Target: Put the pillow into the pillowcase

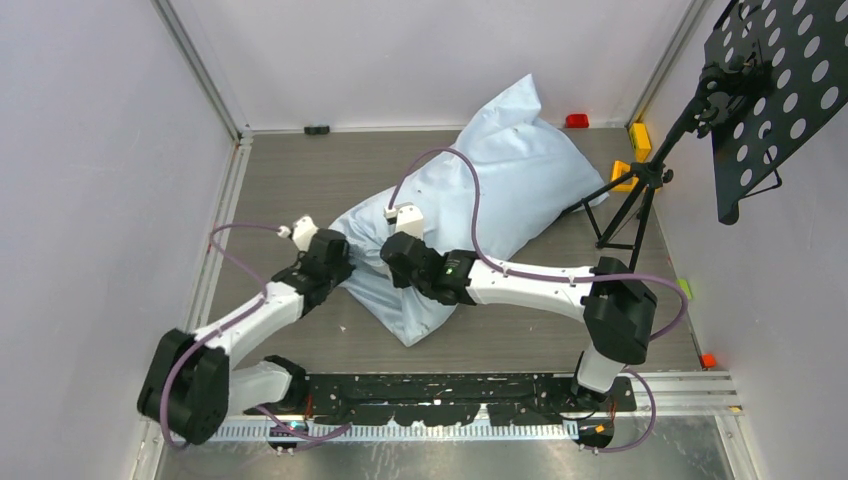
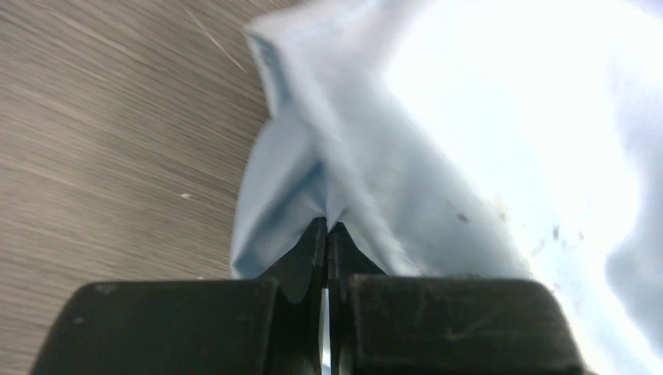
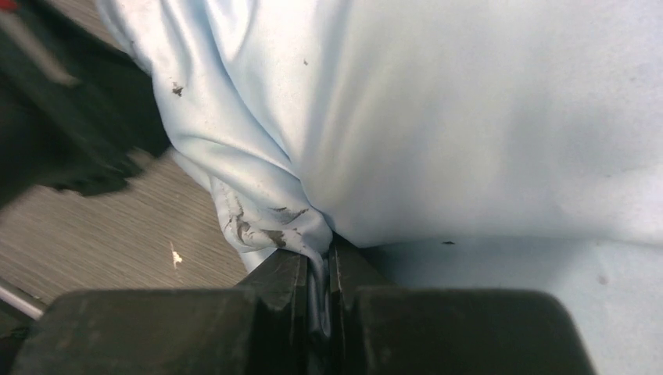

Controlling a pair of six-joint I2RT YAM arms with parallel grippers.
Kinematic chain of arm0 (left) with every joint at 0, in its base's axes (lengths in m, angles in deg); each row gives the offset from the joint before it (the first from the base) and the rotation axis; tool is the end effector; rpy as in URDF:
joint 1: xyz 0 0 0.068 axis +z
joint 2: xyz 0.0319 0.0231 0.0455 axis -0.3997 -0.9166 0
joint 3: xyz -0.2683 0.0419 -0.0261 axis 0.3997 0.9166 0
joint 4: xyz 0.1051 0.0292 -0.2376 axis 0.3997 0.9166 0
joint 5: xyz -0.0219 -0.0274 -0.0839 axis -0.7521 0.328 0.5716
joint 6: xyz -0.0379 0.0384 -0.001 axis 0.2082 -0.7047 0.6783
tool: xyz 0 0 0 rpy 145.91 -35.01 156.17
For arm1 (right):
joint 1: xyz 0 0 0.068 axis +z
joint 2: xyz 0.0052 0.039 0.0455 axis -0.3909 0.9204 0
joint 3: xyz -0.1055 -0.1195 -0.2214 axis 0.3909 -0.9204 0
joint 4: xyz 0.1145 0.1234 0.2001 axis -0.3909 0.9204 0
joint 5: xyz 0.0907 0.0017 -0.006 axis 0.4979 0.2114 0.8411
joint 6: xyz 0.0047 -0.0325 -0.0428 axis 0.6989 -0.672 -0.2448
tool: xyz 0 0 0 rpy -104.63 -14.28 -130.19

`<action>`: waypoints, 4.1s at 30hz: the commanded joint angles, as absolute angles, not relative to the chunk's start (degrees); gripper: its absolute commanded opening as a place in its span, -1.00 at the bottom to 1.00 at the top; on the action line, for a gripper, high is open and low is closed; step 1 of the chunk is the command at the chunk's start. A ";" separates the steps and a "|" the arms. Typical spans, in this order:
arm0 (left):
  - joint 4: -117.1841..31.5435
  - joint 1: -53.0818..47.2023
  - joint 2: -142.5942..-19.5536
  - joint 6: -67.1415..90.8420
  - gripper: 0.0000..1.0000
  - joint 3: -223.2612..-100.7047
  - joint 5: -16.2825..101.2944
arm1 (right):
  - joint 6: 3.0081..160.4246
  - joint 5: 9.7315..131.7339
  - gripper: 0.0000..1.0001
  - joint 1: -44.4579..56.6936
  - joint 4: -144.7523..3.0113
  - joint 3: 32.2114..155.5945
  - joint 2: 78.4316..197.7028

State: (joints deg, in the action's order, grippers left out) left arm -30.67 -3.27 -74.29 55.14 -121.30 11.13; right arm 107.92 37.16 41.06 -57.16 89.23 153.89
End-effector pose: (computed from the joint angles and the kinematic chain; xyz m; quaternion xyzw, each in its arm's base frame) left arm 0.2096 -0.0904 0.1808 -0.2920 0.8672 -0.0928 0.3925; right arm 0.1798 0.3343 0.2538 -0.1457 0.8771 0.1725 0.4240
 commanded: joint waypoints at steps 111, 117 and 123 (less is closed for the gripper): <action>-12.55 21.40 -58.84 53.73 -1.00 -129.80 21.13 | 82.53 66.78 -0.99 28.32 -37.28 118.20 172.92; -13.90 26.84 -65.22 53.75 -1.00 -136.03 23.36 | 81.04 67.69 -1.00 28.83 -34.09 117.19 174.25; -15.93 30.45 -67.58 54.13 -1.00 -143.48 25.13 | 80.68 63.33 -0.99 30.05 -30.71 118.15 178.52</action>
